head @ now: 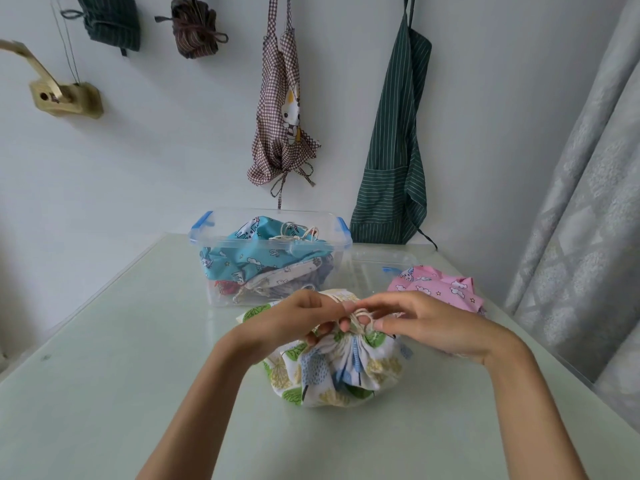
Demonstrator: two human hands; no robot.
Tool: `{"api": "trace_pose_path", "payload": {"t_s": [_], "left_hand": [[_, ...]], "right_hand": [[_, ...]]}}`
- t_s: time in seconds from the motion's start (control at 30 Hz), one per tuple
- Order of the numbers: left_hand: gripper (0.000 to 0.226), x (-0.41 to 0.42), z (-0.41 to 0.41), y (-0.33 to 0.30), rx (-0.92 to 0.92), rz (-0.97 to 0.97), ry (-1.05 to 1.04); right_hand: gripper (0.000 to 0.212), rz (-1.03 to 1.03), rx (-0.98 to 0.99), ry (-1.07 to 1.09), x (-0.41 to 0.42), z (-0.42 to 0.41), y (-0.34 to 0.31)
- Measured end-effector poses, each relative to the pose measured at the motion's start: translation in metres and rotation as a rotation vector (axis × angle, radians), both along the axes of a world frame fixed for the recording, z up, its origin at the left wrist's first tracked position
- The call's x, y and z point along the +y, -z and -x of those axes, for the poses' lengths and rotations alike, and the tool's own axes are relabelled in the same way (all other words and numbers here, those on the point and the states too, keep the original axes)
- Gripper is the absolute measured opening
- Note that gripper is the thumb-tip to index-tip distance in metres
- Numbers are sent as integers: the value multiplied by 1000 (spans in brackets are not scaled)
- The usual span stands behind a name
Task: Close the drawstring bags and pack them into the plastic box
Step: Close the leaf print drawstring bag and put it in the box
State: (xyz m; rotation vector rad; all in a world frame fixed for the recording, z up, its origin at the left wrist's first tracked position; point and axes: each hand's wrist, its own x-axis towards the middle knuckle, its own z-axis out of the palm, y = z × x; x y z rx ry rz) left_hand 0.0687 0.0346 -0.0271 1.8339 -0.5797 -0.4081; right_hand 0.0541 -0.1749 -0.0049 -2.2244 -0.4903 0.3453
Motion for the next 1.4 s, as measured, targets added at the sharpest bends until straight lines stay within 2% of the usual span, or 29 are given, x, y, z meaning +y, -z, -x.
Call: {"api": "trace_pose_path", "payload": {"t_s": [0.17,0.23,0.37,0.6,0.67,0.83,0.93,1.07,1.27,1.4], "left_hand": [[36,5,-1,-1,37,-11,-77],[35,7,-1,-1,48,-7,-104],[35,5,1,-2,75,2,-108],[24,2,-1,-1,167,70,-218],[22,6,-3,0,187,116,-269],[16,10,-6,1,219,192,-316],[14,9,-5,-1,188,144,-327],[14,9,-3,-3,124,105,-336],[23,7,1,-7,11,156,-289],[20,6,0,-5,-164,99,-386]], "right_hand": [[11,31,-59,66,4,-3,4],[17,12,-119,103,4,-6,7],[26,-178,-127,180,15,-9,5],[20,-97,-387,336,26,-4,-1],[17,-67,-341,308,22,2,-10],[11,25,-72,113,15,20,-24],[17,42,-82,94,17,21,-25],[16,90,-286,223,24,7,-13],[17,21,-159,152,36,-5,9],[15,-89,-144,178,36,-9,15]]}}
